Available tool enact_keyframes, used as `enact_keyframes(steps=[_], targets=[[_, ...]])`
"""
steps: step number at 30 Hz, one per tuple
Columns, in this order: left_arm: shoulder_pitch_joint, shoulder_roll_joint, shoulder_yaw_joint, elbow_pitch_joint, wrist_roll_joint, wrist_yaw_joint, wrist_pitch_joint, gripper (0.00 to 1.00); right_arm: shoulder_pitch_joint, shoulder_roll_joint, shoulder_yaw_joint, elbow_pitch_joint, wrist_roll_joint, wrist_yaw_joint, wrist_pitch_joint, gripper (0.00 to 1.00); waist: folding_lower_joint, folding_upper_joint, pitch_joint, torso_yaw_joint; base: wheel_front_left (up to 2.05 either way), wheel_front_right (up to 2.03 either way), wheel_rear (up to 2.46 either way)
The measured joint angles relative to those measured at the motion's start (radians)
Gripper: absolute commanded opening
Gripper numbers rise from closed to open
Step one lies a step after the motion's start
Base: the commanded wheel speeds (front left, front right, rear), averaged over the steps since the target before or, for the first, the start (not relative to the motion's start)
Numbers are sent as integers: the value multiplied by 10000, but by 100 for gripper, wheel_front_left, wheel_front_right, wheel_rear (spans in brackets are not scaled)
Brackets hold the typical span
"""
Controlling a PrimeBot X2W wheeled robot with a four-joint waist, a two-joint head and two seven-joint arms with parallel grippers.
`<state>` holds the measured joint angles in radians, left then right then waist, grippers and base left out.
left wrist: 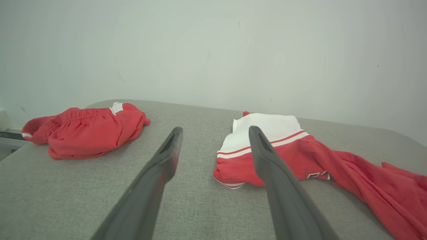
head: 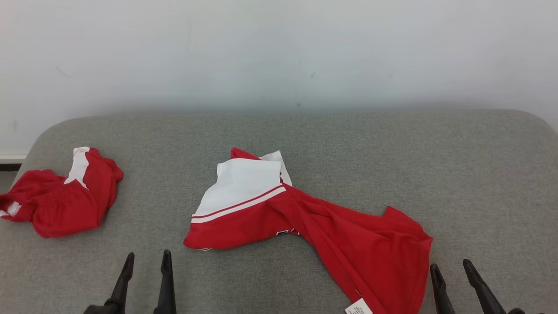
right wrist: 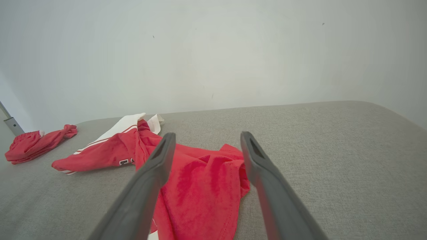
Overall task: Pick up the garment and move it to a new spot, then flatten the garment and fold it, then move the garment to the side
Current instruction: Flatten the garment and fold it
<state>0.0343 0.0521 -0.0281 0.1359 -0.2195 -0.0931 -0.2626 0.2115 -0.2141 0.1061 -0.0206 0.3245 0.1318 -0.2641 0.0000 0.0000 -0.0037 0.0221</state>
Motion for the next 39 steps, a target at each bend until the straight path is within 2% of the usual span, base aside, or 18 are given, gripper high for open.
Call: enact_keyframes(steps=[3,8,12,18,24,28,39], targets=[[-14,111,117,15,88,-40,0,100,2,213,-56,-8,-105,0,0,100,0,0,34,4,0,0,0],[-881,786,-44,113,353,-192,104,100,-175,303,42,46,-176,0,0,100,0,0,231,-70,0,0,0],[-2318,1576,-211,222,284,-303,821,100,-633,295,107,104,-174,0,0,100,1,0,524,-183,0,0,0],[-4519,2579,-477,665,-637,-364,1969,100,-1341,314,265,244,-151,0,0,100,2,1,1160,-463,0,0,0],[-6176,3722,-1476,1360,-1509,-378,3035,100,-1986,464,414,412,-44,0,0,100,3,1,1905,-871,0,0,0],[-7090,4249,-2209,1906,-2119,-378,3639,100,-2358,562,543,441,-8,0,0,100,3,1,2405,-1188,0,0,0],[-8016,5147,-4228,3323,-3513,-378,5158,100,-2736,663,583,408,-67,0,0,100,3,2,3272,-2227,0,0,0]])
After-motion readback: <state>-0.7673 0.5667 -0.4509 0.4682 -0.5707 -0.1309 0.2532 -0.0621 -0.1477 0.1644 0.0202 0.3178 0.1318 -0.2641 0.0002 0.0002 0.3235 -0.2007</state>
